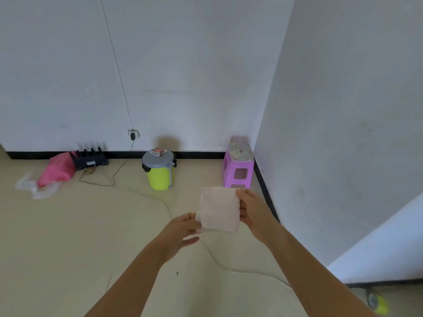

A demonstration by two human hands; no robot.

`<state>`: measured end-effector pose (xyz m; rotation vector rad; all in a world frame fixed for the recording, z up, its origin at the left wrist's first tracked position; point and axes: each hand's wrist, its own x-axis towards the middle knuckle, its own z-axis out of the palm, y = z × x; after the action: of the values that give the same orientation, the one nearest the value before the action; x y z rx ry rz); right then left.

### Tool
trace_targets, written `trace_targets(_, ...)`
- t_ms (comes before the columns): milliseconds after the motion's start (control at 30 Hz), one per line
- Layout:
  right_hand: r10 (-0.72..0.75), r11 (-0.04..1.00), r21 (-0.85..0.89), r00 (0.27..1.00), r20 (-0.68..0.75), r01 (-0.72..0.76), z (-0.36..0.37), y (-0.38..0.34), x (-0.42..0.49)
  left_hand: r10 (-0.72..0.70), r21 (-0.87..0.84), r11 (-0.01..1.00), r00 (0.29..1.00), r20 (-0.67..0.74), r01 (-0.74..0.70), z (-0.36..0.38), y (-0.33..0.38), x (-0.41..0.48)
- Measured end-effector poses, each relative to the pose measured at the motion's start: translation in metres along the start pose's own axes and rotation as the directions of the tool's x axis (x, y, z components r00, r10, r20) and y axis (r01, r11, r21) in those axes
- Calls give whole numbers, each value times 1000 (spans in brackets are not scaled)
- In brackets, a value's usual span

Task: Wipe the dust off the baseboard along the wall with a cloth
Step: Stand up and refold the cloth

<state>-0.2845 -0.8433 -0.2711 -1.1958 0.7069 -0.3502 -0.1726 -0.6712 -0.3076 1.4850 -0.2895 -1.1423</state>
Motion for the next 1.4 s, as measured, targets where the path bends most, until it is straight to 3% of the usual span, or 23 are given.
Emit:
trace_targets(100,16,1000,-25,992,-122,-19,-8,-35,80,-40,11,999,998,-47,41,-1,54,88)
trace_targets(233,16,1000,-6,984,-180,-17,-35,-78,176,-54,98,993,997,-58,60,14,108,198)
trace_targets(433,84,995,-24,953,-292,-95,-88,-112,336,37,303,953,990,-139,7,43,176,379)
trace_targets(633,237,971,102,925,-297,-216,-142,-149,495,-37,459,883,988,-151,103,64,232,533)
trace_targets(867,268,956,-43,927,-263,-289,-166,-206,660,8,711,689,979,-202,141,50,296,672)
trace_targets(1000,289,953,163,934,-212,-257,-188,-218,756,-9,746,648,981,-192,152,41,317,768)
trace_targets(1067,224,946,-140,900,-374,-294,-205,-205,808,-22,746,649,984,-178,150,39,322,821)
trace_targets(1133,54,814,-462,839,-542,-351,-221,-187,858,-36,752,642,985,-167,151,36,325,877)
trace_targets(1167,-31,762,-557,841,-540,-330,-228,-180,883,-48,756,636,986,-161,154,34,326,906)
trace_targets(1233,-24,769,-559,861,-508,-309,-241,-167,929,-78,771,612,983,-165,178,32,323,956)
trace_targets(1333,117,811,-463,873,-473,-359,-261,-146,986,-121,791,571,976,-183,219,29,311,1017)
trace_targets(1400,128,722,-530,839,-528,-444,-273,-122,1012,-164,802,543,968,-187,247,28,297,1051)
